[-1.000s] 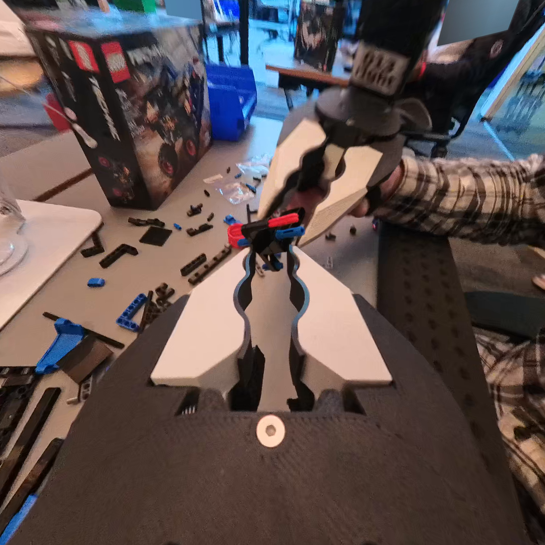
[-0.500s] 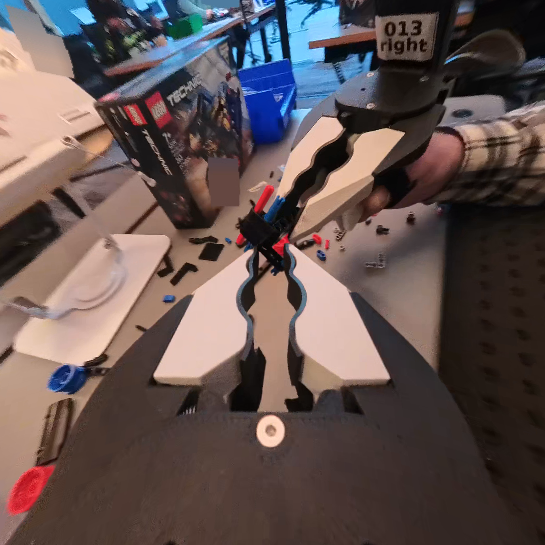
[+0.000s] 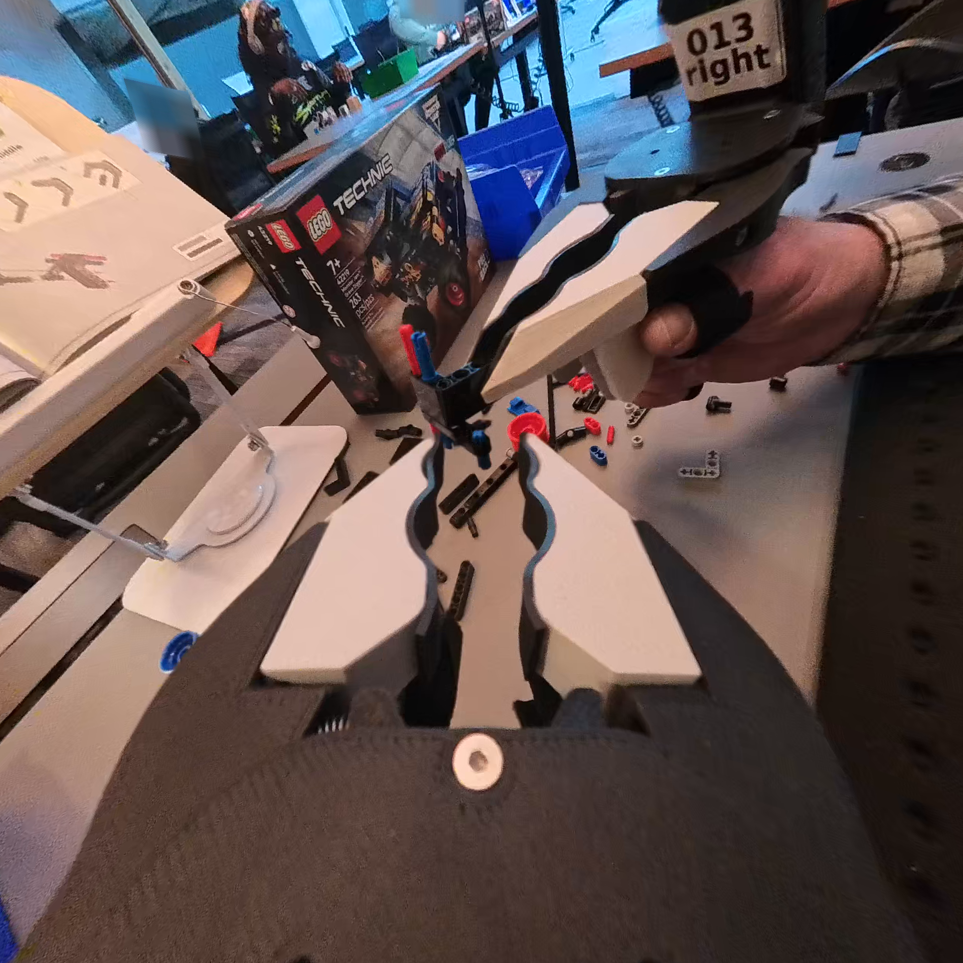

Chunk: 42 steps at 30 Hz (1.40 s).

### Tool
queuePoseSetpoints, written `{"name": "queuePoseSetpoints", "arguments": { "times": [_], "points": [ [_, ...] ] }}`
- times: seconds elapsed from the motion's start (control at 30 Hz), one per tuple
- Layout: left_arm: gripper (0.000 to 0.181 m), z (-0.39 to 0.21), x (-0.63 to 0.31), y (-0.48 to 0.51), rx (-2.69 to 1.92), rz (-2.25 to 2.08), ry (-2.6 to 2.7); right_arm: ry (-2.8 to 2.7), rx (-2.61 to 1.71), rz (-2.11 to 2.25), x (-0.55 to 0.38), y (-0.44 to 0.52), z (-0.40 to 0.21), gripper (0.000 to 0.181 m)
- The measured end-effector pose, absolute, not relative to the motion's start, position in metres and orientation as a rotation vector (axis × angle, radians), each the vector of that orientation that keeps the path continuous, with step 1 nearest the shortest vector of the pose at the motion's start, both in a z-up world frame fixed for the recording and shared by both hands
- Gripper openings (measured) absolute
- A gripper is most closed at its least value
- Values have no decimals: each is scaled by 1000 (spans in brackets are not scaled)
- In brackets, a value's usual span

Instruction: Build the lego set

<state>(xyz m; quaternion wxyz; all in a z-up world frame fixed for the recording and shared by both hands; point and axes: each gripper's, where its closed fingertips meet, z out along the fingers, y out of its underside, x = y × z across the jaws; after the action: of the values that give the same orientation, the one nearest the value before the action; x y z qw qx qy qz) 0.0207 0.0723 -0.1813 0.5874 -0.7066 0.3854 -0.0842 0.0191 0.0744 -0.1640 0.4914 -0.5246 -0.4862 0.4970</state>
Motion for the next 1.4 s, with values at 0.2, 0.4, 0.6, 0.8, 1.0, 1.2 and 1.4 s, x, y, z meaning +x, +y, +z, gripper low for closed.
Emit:
{"name": "queuePoseSetpoints", "arguments": {
  "times": [0.2,0.4,0.6,0.8,1.0,1.2,1.4],
  "points": [
    [4,-187,13,72,-1667,-134,925,-1249,-1248,1168,17,67,-167,14],
    [4,-200,12,59,-1703,-141,1151,-1495,-1158,916,23,63,-162,33],
    [3,-212,19,52,-1714,-166,1308,-1871,-1087,855,26,43,-196,28],
    [2,-223,30,43,-1724,-261,1416,-2003,-1010,776,34,40,-214,15],
    [2,-234,41,39,-1777,-373,1386,-1982,-1029,834,41,42,-220,0],
    [2,-245,43,39,-1806,-397,1389,-2047,-1023,783,50,41,-231,21],
    [2,-246,46,34,-1791,-446,1420,-2109,-989,697,52,38,-244,16]
  ]
}}
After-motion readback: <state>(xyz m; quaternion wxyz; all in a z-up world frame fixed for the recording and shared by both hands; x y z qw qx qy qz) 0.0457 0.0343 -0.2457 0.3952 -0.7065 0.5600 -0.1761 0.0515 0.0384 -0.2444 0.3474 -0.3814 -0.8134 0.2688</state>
